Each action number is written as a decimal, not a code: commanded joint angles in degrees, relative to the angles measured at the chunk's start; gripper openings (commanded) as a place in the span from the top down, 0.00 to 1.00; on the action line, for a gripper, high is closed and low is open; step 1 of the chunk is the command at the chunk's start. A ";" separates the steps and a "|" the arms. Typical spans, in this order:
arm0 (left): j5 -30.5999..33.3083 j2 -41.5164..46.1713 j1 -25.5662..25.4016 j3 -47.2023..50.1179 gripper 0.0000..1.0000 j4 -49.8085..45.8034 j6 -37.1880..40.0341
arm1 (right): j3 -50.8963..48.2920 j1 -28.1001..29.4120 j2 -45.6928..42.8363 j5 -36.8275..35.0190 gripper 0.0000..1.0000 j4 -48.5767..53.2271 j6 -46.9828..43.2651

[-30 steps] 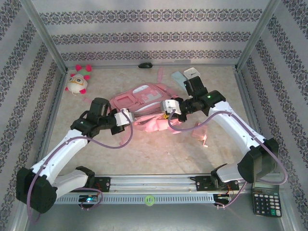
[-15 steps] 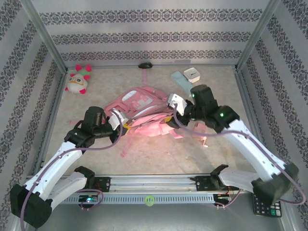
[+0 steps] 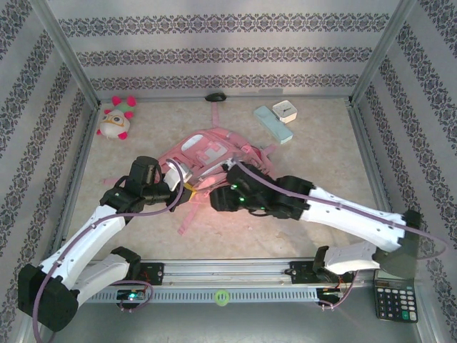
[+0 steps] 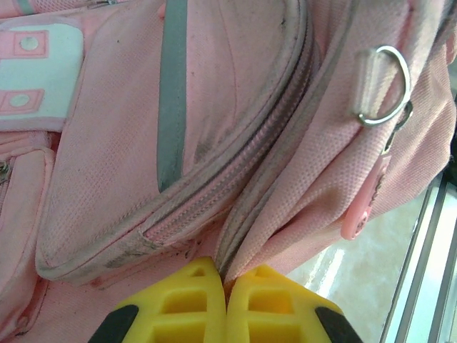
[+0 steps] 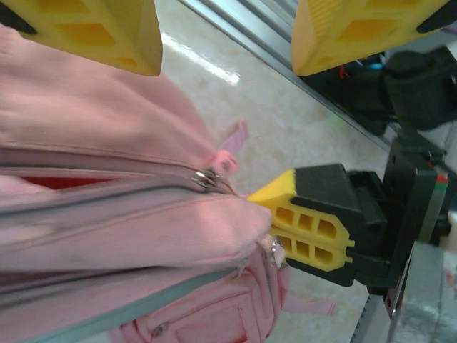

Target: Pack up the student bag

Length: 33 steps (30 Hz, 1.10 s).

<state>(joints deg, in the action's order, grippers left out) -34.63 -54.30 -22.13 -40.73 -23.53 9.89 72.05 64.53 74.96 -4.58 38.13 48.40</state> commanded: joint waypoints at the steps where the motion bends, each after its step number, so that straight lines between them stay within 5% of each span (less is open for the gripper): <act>1: -2.54 0.01 -0.20 -3.17 1.00 3.93 -4.25 | 4.00 0.48 3.90 -4.80 0.47 -0.50 12.59; 11: -5.51 -0.34 -0.20 -3.90 1.00 6.38 -6.62 | 10.83 1.52 14.28 -11.94 0.44 6.22 12.30; 21: -6.45 -0.34 -0.32 -4.38 1.00 5.97 -6.48 | 18.59 2.51 19.57 -25.76 0.73 20.24 10.49; 28: -4.21 -1.02 -0.31 -4.11 1.00 4.15 -4.32 | 15.44 2.11 15.78 -23.06 0.92 16.60 9.01; 33: 0.97 -0.94 -0.32 -4.28 1.00 -1.40 4.01 | 10.69 -0.79 11.78 -10.90 1.00 9.90 4.23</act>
<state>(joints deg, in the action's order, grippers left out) -36.64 -55.68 -22.41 -42.78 -22.37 8.88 85.30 65.69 90.41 -21.02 49.98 55.96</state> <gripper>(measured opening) 0.037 0.057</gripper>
